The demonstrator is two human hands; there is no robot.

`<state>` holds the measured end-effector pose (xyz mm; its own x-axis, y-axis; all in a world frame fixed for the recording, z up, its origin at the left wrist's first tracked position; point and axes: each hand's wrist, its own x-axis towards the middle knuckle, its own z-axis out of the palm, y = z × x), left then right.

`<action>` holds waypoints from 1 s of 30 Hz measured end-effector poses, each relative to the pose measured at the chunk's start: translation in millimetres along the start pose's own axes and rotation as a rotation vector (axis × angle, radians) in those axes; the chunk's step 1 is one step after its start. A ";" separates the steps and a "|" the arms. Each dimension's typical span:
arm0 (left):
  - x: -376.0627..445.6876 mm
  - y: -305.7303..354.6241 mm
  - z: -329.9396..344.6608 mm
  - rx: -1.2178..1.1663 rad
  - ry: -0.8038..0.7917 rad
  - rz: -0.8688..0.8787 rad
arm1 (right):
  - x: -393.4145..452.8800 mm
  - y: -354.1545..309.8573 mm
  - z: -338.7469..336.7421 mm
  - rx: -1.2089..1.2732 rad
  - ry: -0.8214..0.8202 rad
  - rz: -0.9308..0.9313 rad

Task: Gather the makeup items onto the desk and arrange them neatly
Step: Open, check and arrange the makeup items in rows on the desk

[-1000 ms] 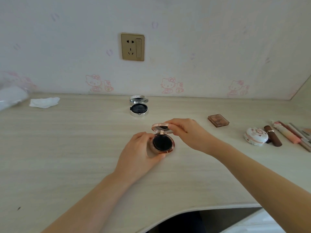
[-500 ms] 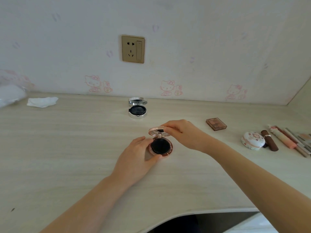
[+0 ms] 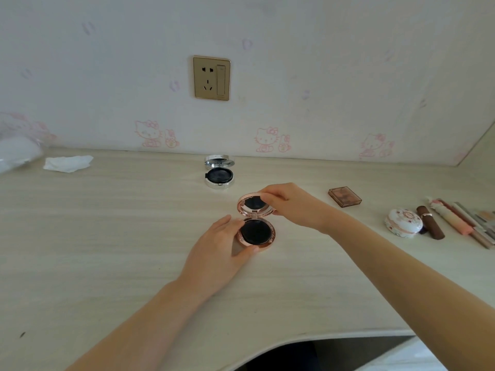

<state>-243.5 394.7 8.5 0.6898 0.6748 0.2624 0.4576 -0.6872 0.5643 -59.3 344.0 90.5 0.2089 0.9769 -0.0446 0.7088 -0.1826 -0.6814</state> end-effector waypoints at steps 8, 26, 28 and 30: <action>-2.2 6.4 -3.7 0.003 0.032 0.010 | -23.1 19.7 11.3 0.022 0.222 0.050; 9.3 3.0 1.6 -0.013 0.052 0.062 | -50.0 45.2 57.0 -0.119 0.294 -0.198; 17.0 3.1 2.8 -0.002 0.059 0.094 | -42.9 46.9 54.4 -0.077 0.321 -0.198; 27.3 2.5 4.1 0.003 0.078 0.121 | -32.4 50.1 50.3 -0.060 0.335 -0.168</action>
<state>-221.3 410.3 13.8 0.6945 0.6057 0.3883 0.3758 -0.7656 0.5222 -64.5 308.7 21.0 0.2883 0.9053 0.3120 0.7882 -0.0393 -0.6142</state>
